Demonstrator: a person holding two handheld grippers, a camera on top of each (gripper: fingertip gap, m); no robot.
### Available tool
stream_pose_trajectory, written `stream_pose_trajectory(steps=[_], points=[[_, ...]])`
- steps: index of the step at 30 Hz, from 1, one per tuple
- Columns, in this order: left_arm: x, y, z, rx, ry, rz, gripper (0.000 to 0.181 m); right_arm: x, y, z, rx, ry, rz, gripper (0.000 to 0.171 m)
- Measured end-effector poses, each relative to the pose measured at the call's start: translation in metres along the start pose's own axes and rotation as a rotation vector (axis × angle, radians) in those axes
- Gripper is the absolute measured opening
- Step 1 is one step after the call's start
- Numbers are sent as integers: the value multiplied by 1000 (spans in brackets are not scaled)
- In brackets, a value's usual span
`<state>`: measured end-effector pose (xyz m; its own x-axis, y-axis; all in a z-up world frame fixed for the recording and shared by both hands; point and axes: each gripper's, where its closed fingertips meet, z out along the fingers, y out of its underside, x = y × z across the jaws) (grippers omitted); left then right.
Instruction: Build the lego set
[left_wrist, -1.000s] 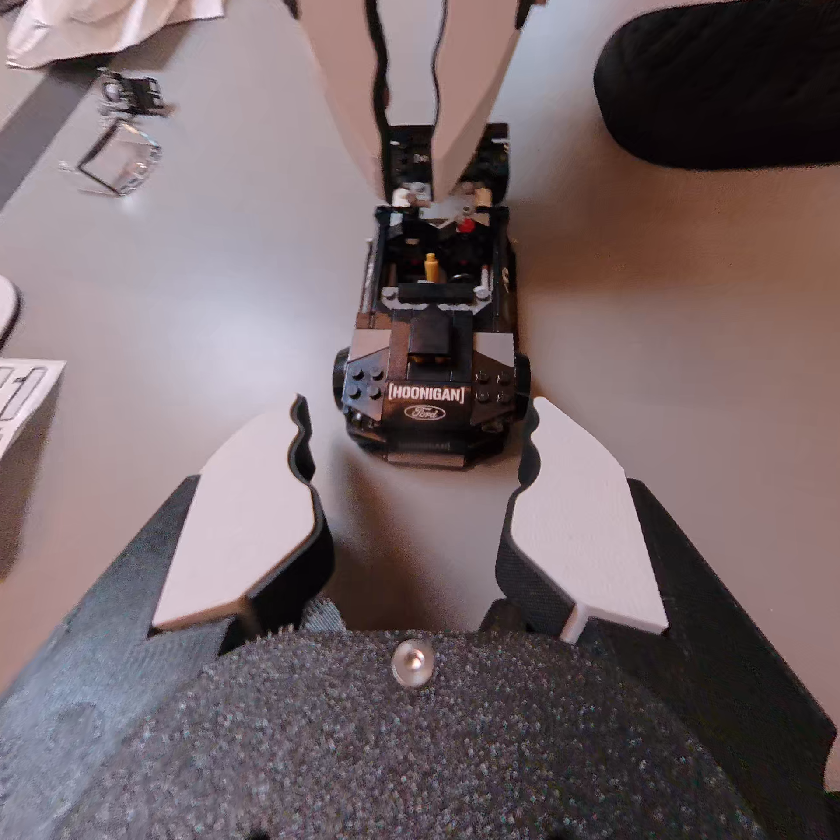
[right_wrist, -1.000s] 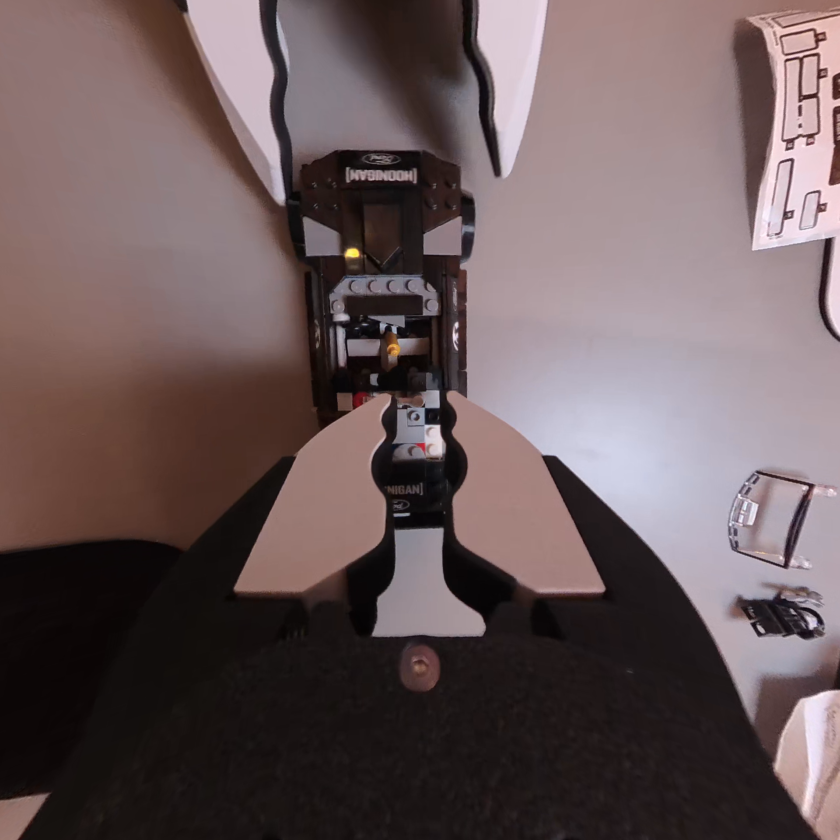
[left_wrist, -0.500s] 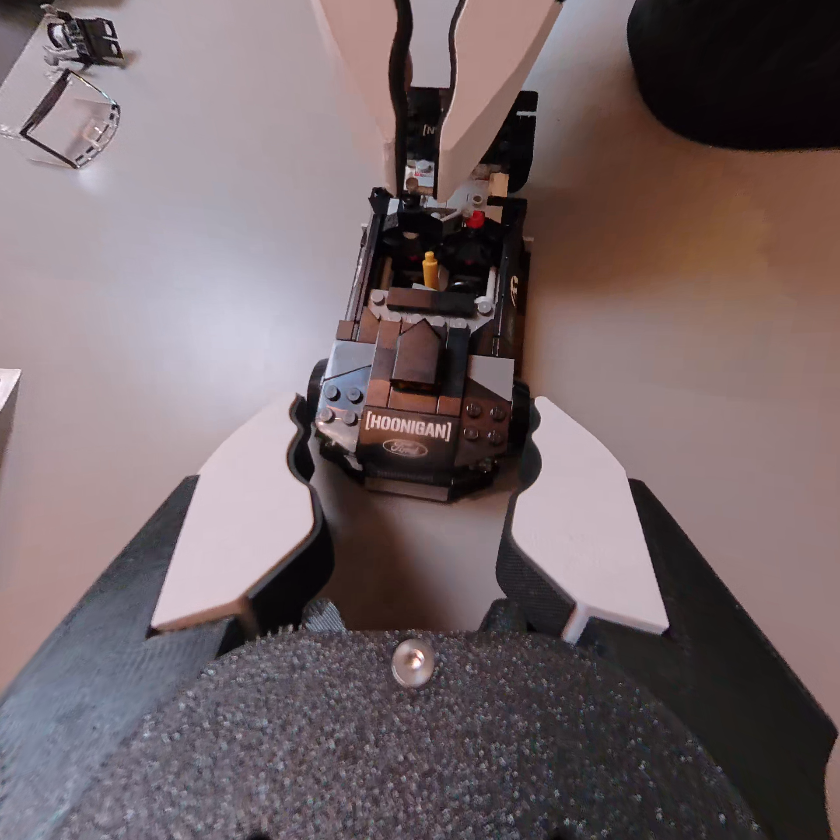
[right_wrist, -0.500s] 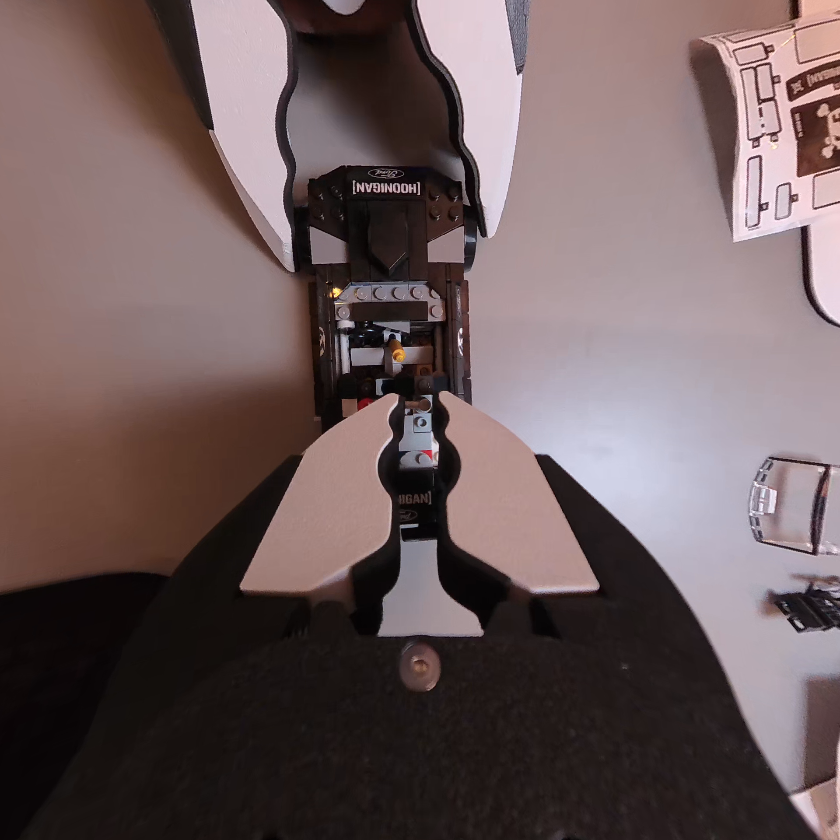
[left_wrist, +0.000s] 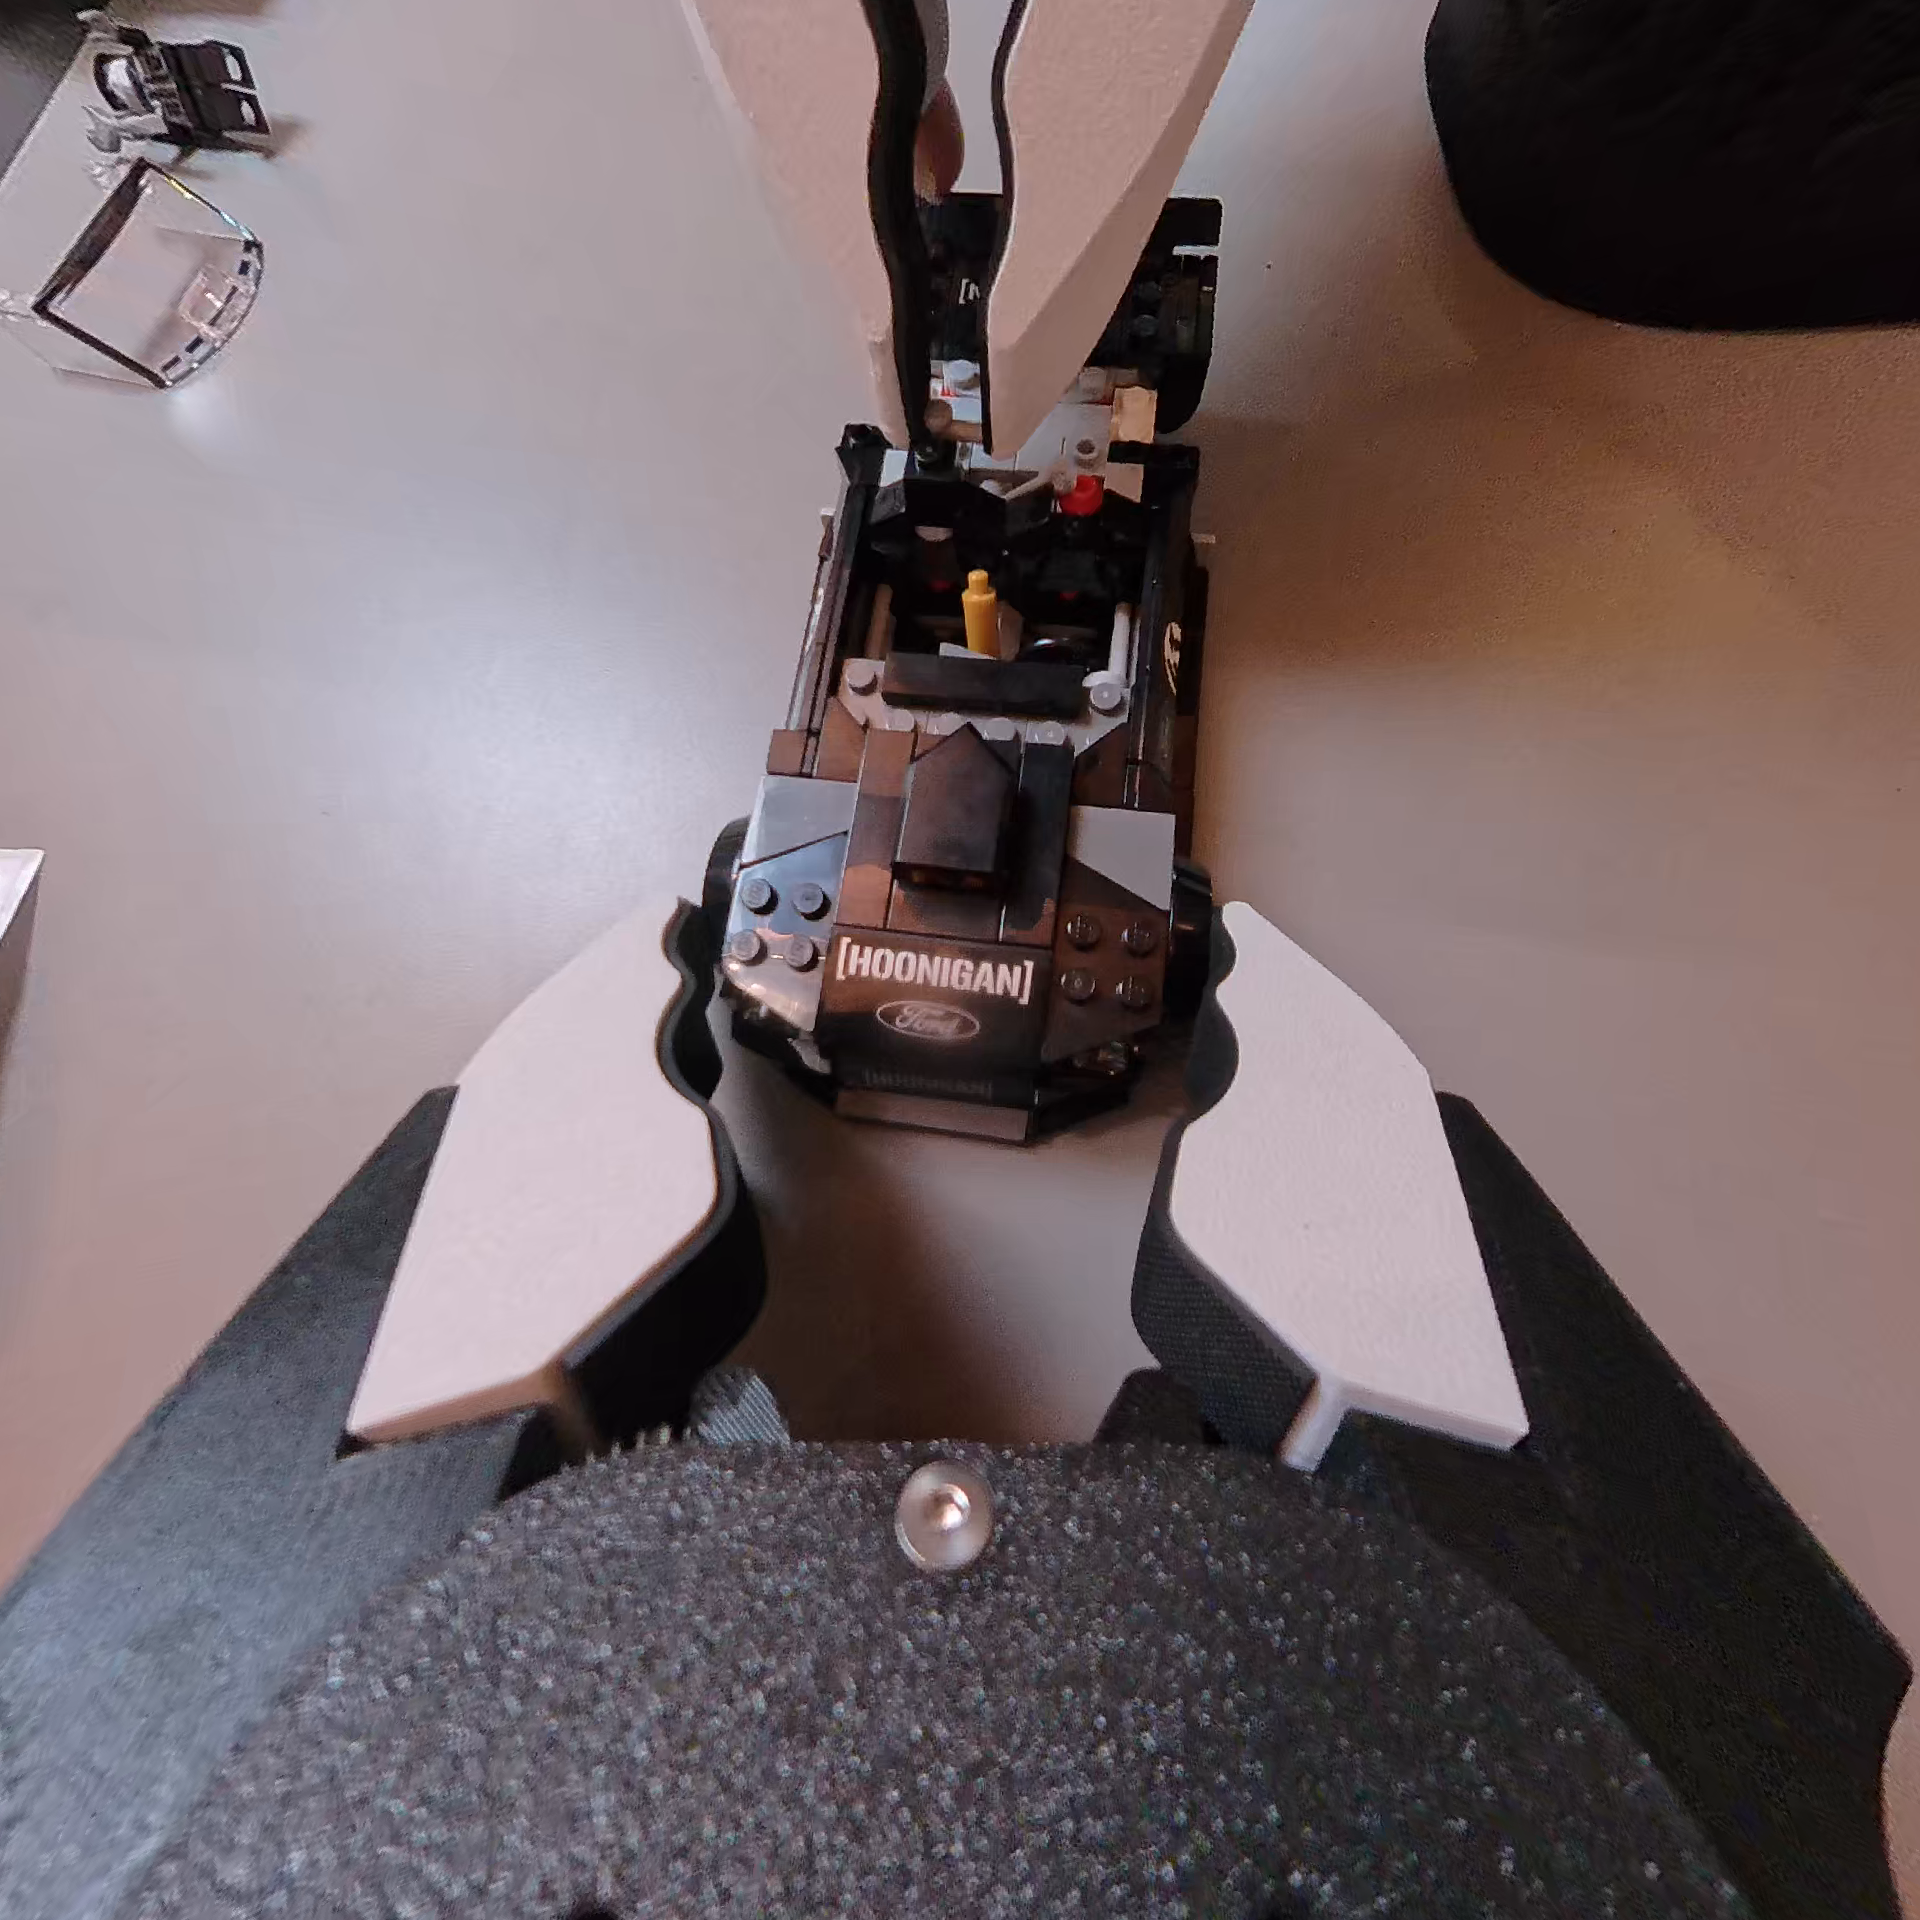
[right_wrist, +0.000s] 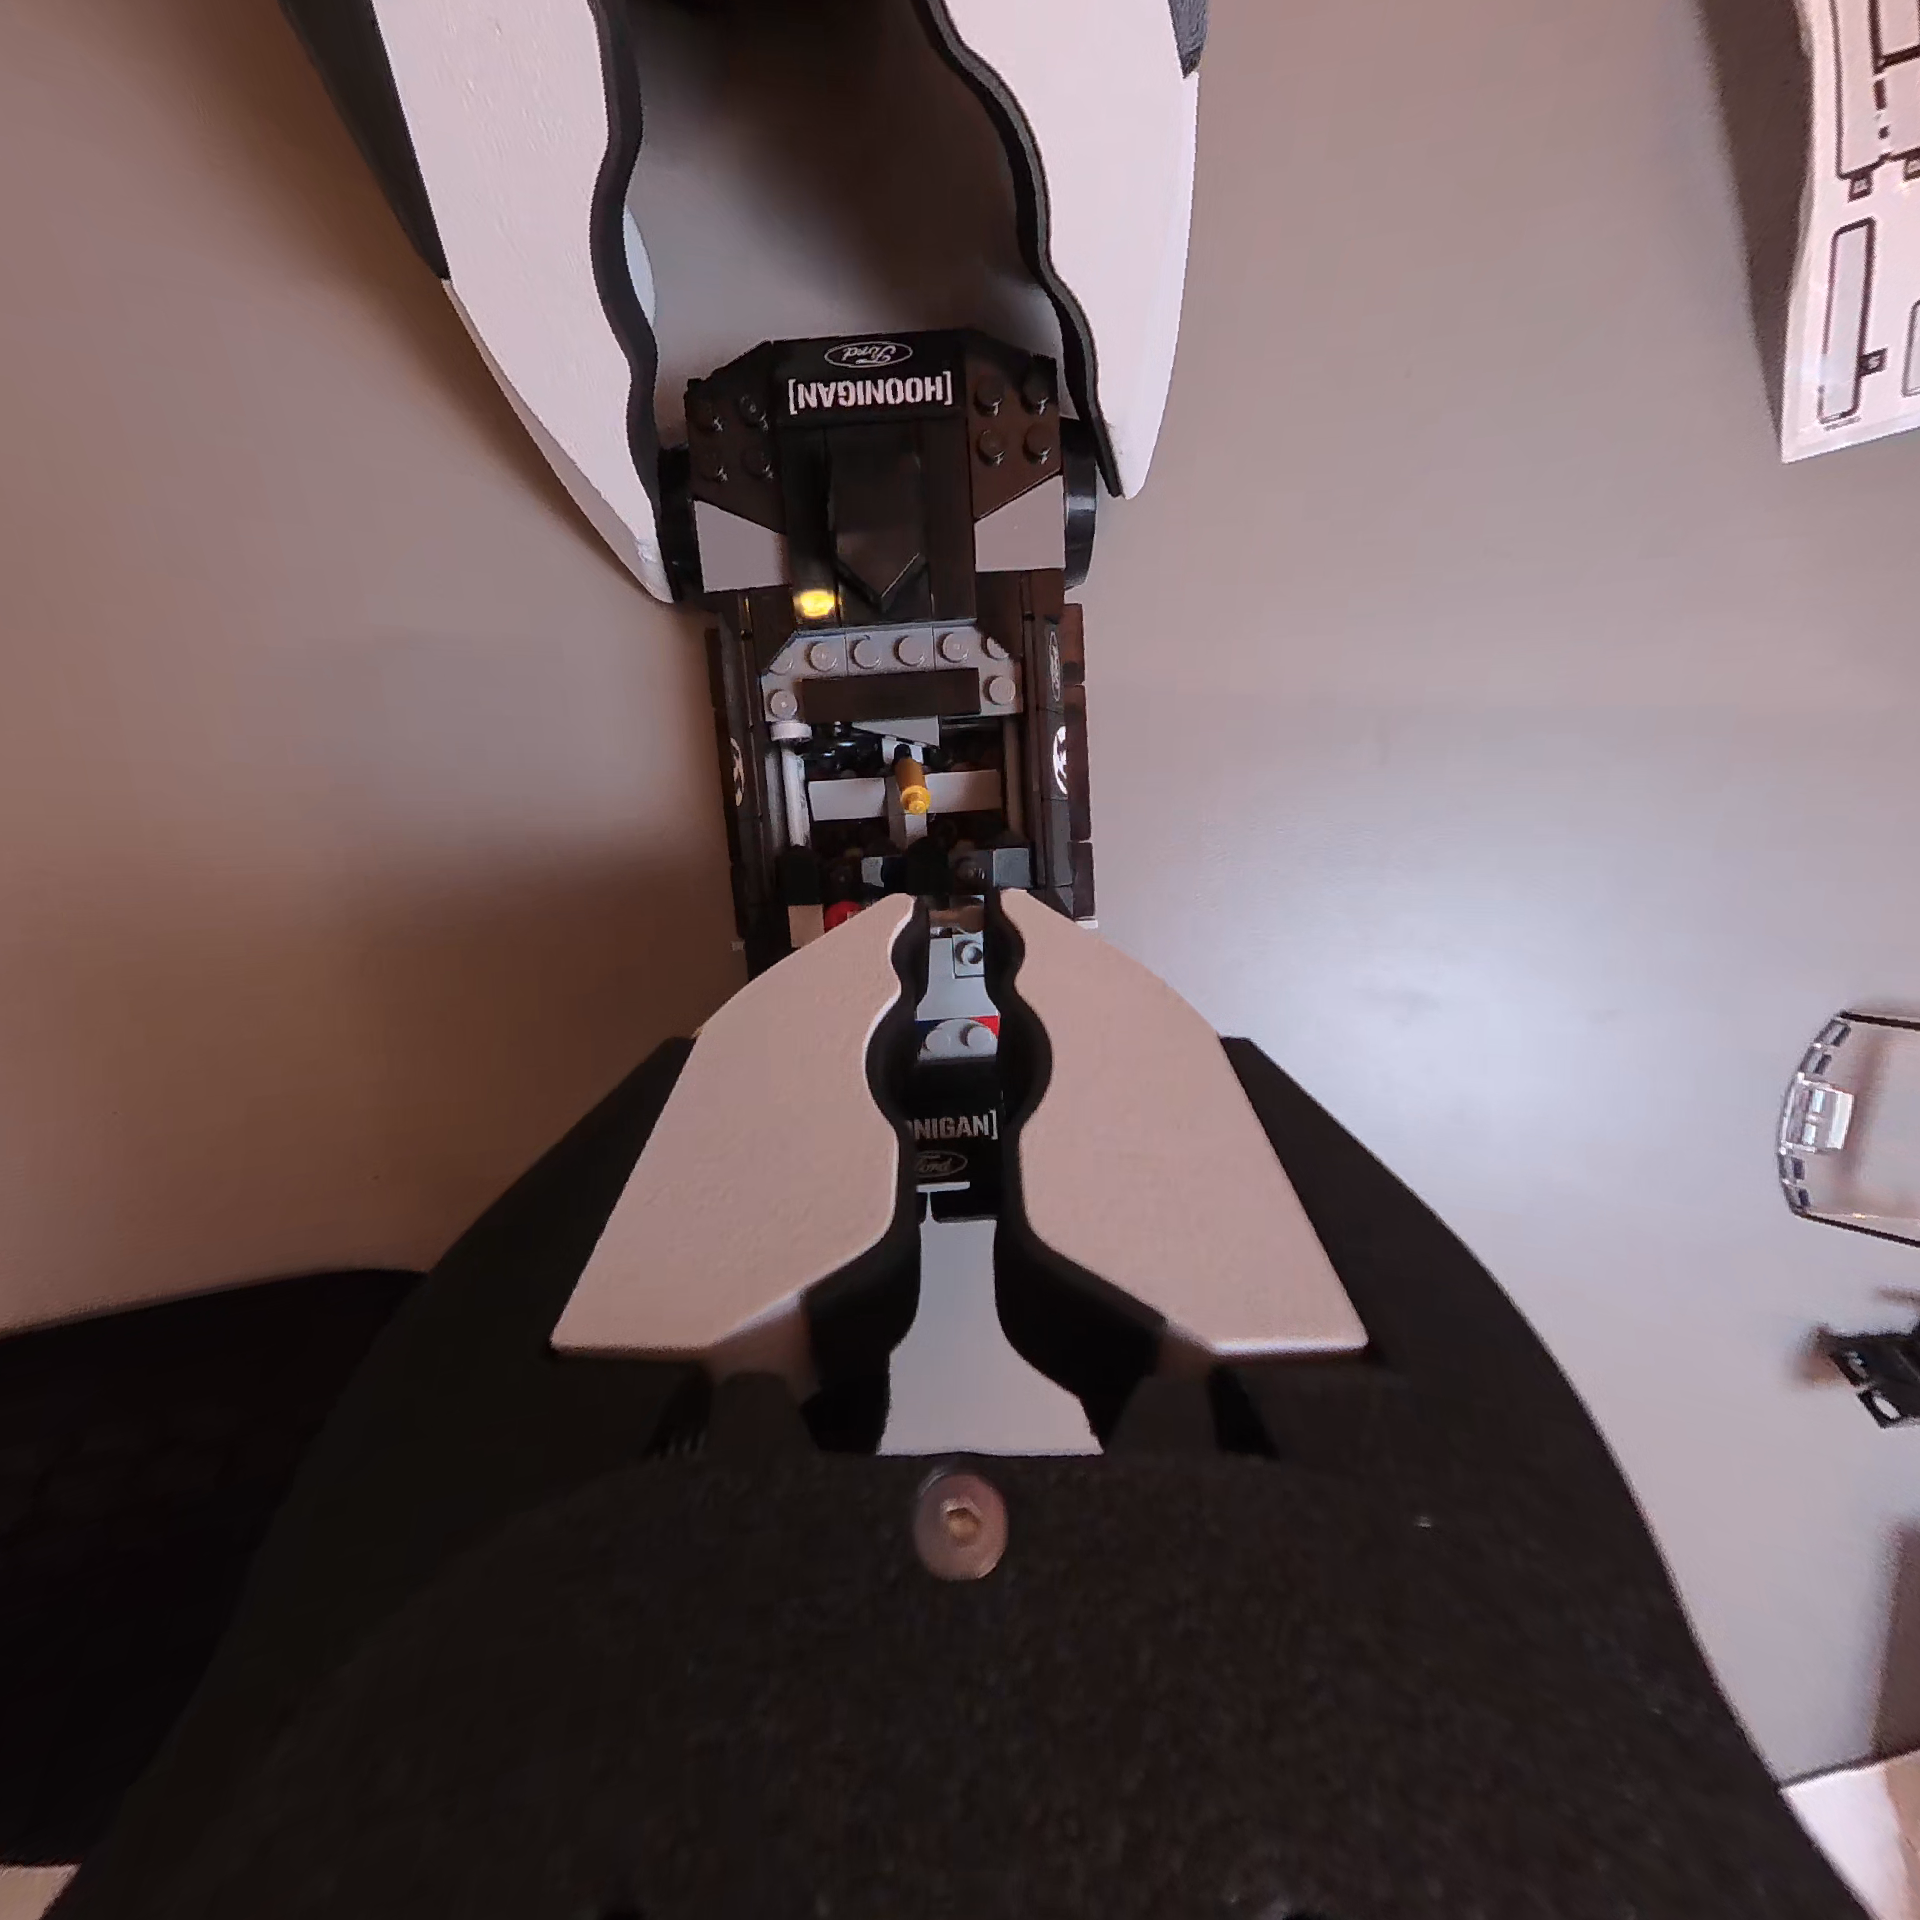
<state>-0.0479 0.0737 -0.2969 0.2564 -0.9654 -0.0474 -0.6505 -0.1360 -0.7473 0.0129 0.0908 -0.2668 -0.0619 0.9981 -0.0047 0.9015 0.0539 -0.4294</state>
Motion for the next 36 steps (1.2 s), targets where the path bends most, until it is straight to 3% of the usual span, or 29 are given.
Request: stream_pose_trajectory(steps=[9, 11, 18, 21, 24, 28, 32, 36], points=[[0, 0, 0, -8, -15, -21, 89, 3, -2, -1, -5, 13, 14, 11], [1, 0, 1, -28, -44, -50, 89, 5, -7, -7, 65, 53, 31, 23], [4, -3, 2, -64, -289, -251, 90, 15, -6, -30, 402, 410, 394, 25], [9, -6, 5, -71, -333, -281, 89, 4, -1, -28, 446, 576, 453, 25], [24, -14, 8, -41, -263, -295, 97, -6, -4, -19, 437, 641, 409, 25], [46, -26, 0, 45, -124, -298, 78, -10, 1, -9, 376, 630, 345, 25], [48, -32, -6, 98, -88, -247, 58, -6, 3, -13, 346, 600, 369, 21], [42, -31, -4, 111, -75, -263, 61, -1, 1, -11, 293, 541, 399, 17]])
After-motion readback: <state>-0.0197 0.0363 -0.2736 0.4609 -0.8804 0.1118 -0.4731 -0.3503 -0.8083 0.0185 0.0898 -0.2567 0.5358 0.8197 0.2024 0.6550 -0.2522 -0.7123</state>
